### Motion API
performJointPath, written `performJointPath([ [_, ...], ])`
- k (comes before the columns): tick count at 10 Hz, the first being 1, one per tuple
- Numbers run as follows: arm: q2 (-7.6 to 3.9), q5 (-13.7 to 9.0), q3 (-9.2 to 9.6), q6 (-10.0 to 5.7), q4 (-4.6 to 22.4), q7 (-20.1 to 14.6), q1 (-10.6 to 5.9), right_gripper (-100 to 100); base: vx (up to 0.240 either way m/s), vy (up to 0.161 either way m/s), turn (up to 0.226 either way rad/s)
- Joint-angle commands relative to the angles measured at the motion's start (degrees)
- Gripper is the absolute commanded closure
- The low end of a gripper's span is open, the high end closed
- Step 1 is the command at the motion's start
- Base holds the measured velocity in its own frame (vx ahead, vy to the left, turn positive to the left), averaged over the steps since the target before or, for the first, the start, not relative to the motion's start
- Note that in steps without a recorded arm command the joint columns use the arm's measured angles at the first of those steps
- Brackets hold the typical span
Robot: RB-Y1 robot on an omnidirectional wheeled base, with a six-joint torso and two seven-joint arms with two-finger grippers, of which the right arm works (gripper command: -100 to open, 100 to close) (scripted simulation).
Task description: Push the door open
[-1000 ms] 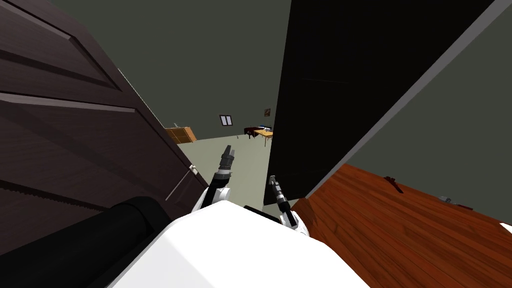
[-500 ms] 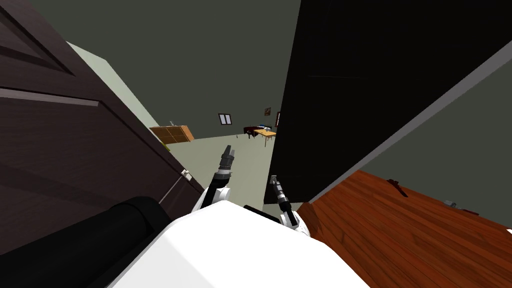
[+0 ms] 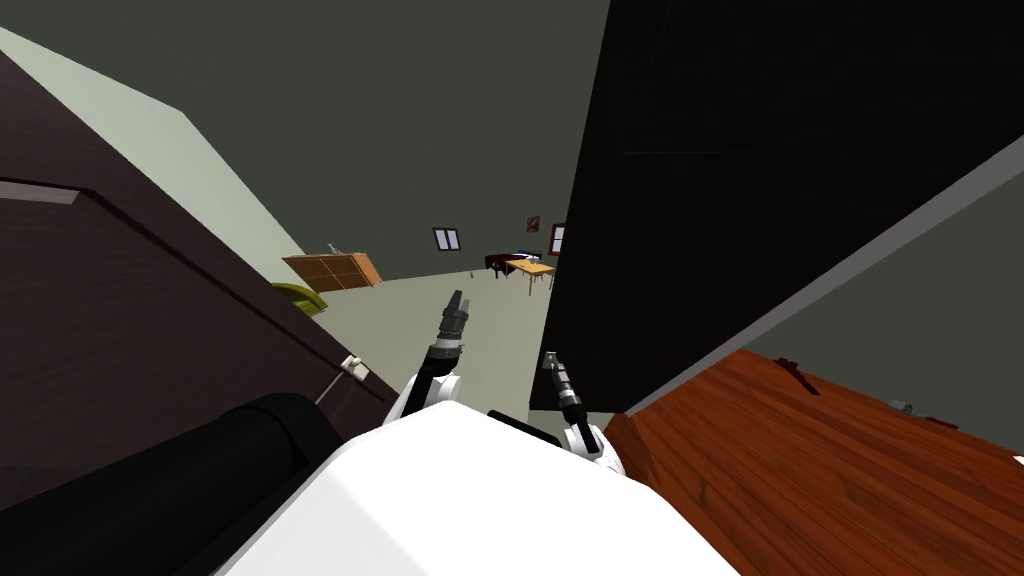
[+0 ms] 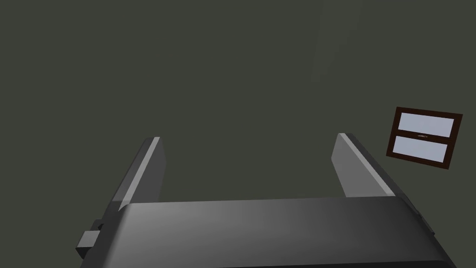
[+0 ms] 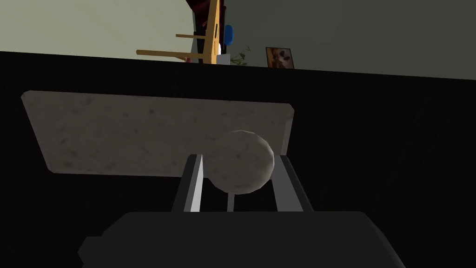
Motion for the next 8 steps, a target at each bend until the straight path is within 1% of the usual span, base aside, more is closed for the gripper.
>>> performJointPath([
  [1,-0.54,-0.8,-1.6,-0.45,1.3,0.4,-1.21,100,0.119,0.086,-0.043],
  [4,-0.67,-1.6,-3.28,-0.32,1.5,1.1,-1.33,100,0.125,0.109,-0.063],
  [5,-0.71,-2.0,-4.14,-0.25,1.7,1.4,-1.4,100,0.163,0.108,-0.082],
  [6,-0.71,-2.0,-4.14,-0.25,1.7,1.4,-1.4,100,0.112,0.083,-0.03],
  [7,-0.73,-2.7,-5.43,-0.15,1.8,2.0,-1.49,100,0.126,0.105,-0.081],
  [8,-0.36,-2.3,-4.58,0.48,0.8,1.8,-0.89,-100,-0.097,0.066,-0.08],
])
